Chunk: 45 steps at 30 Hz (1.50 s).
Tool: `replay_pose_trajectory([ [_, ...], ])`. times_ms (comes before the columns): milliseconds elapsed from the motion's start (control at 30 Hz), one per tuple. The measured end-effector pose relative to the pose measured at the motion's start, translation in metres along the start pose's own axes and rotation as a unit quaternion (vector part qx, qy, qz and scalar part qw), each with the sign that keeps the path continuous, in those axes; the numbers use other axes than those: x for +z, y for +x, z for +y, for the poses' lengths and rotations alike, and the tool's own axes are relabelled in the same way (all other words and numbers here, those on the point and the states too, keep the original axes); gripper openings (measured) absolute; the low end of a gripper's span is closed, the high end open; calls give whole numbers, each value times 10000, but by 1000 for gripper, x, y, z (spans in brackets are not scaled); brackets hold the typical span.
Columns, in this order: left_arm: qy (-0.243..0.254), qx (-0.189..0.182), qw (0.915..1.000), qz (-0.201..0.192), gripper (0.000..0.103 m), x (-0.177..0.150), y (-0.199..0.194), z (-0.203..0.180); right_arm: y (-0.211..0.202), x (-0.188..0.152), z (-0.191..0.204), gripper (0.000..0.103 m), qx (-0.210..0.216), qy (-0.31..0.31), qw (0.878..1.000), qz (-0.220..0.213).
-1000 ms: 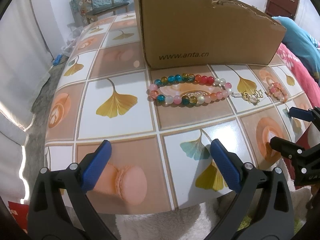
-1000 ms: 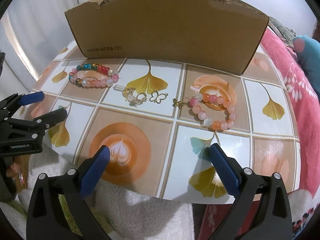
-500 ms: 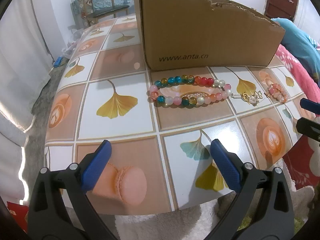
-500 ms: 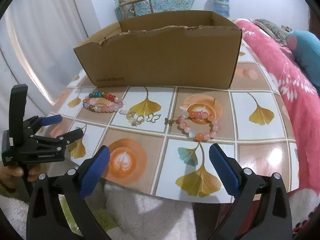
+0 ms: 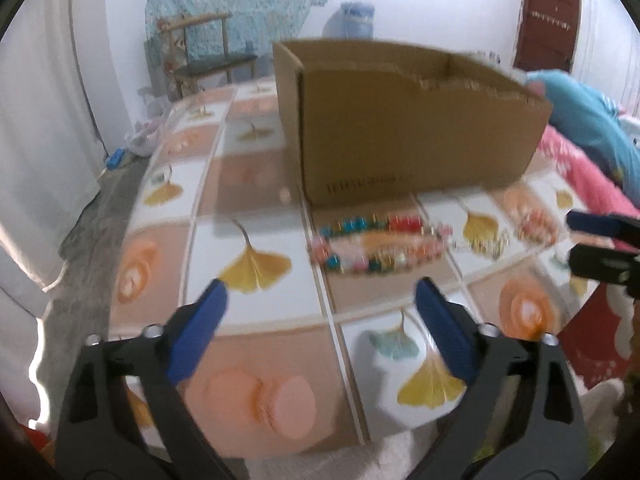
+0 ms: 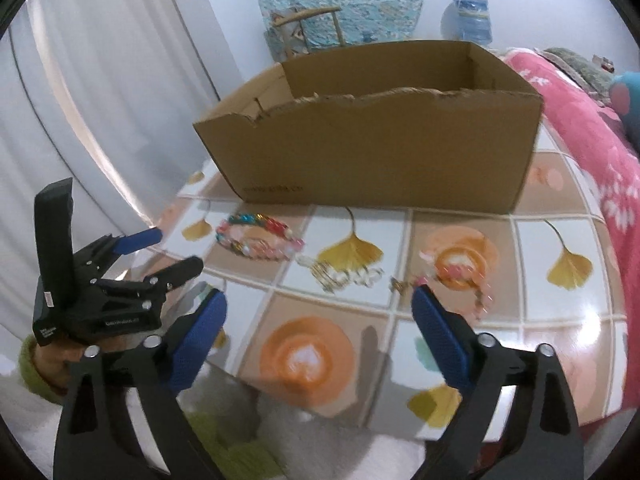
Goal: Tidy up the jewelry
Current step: 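Close the left gripper on the multicolour beaded bracelet, then lift the bracelet with the left gripper and carry it over the box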
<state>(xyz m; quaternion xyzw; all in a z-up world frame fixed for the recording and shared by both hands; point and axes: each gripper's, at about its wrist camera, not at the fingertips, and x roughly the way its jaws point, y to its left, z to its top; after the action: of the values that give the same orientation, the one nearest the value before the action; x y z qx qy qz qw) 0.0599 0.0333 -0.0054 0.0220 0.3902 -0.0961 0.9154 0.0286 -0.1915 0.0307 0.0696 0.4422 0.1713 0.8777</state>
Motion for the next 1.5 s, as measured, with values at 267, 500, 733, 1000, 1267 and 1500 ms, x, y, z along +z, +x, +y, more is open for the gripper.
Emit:
replay_pose_trajectory([
  [267,-92,-274,9994,176,54,28,25,11,37,30,8,53,231,144,9995,160],
  [500,-157,-446,9970,615,41,35,52,15,69,43,11,26,267,262,9976,590],
  [733,-68,-475,9957,791,35,34,59,14,85,48,15,18,217,101,9960,864],
  [1000,202,-415,9950,882,26,35,60,6,100,52,25,15,28,-244,9925,1194],
  [1267,536,-315,9947,820,16,34,60,-3,106,54,37,14,-204,-604,9902,1244],
  [1500,619,-317,9959,583,9,33,61,-3,119,56,48,10,-356,-722,9896,1193],
])
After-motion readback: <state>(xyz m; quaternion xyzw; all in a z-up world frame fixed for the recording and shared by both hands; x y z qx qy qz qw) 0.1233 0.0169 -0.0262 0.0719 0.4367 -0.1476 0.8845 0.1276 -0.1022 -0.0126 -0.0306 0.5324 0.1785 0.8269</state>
